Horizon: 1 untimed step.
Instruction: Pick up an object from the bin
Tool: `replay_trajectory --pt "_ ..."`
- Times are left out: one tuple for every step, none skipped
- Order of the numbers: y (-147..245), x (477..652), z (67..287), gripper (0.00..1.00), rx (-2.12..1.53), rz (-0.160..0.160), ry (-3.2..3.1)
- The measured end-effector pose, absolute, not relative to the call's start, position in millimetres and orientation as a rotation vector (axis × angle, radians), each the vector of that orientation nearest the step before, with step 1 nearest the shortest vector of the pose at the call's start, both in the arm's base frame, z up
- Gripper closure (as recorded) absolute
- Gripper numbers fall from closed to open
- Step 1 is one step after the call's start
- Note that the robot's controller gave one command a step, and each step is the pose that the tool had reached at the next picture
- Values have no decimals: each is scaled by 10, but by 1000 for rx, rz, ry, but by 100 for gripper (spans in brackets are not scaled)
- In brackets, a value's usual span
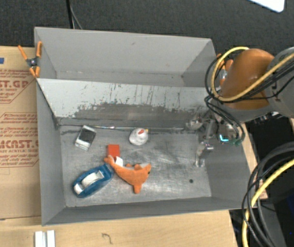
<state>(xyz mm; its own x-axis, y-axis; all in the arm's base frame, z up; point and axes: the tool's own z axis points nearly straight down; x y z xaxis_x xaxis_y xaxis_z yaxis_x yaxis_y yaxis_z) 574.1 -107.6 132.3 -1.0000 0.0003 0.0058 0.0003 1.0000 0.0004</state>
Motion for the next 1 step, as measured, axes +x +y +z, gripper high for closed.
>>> replay_trajectory --pt "-1074 5762 1368 0 1 1 -3143"
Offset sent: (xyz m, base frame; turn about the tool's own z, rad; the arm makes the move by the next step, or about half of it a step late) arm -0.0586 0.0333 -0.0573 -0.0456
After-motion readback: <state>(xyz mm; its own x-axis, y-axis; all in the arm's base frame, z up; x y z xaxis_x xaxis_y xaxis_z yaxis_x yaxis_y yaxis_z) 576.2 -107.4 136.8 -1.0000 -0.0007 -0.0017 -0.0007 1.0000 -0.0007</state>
